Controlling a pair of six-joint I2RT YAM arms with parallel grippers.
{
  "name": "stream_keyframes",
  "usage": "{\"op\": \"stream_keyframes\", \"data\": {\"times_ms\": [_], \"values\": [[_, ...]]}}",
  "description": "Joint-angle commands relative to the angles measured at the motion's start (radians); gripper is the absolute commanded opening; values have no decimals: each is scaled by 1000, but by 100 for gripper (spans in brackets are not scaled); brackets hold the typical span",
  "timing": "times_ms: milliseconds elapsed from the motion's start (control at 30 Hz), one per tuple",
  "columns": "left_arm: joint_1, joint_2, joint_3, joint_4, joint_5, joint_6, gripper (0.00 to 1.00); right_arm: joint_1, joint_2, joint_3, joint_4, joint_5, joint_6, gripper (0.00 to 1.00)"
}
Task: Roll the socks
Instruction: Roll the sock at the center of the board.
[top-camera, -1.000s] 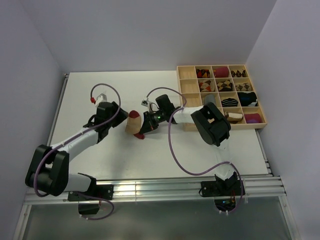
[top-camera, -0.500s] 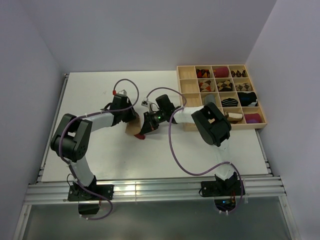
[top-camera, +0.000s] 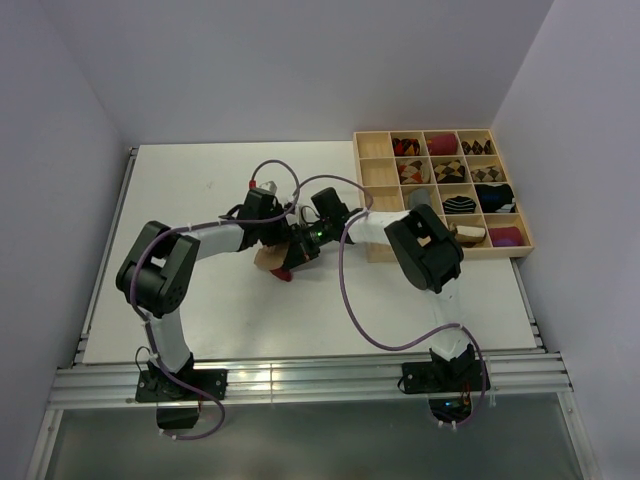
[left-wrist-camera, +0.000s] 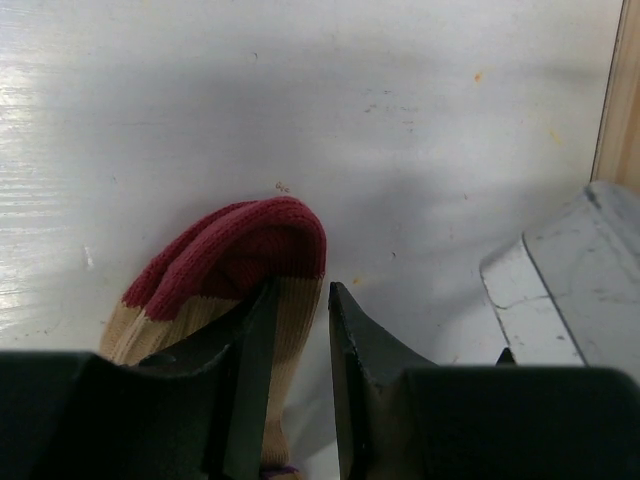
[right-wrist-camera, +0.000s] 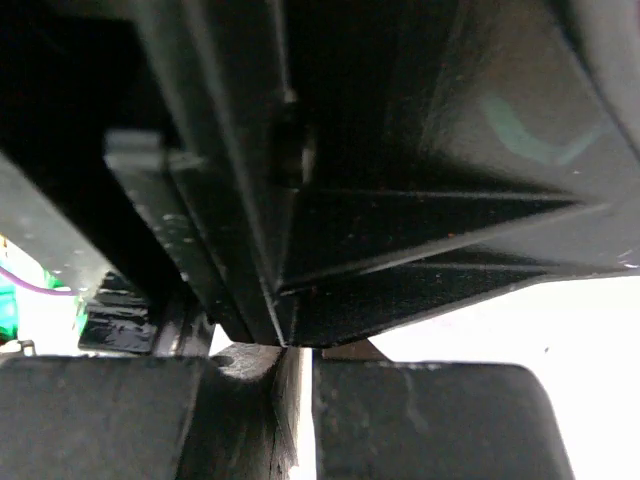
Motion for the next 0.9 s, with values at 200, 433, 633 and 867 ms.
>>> {"op": "stream_keyframes", "data": {"times_ms": [200,433,633,867], "values": [[-21,5,-9,36,56,8,33,-26,58,62,-54,52,104,0],[-21,-42,-74,93,32,-24,33,-67,87,-10,26,49,195,0],[-21,-105,-123,159,30,-31,37,-75,86,-10,23,60,198,0],[-21,-212,-129,160,-25,-27,55,-75,89,-5,6,69,192,0]]}}
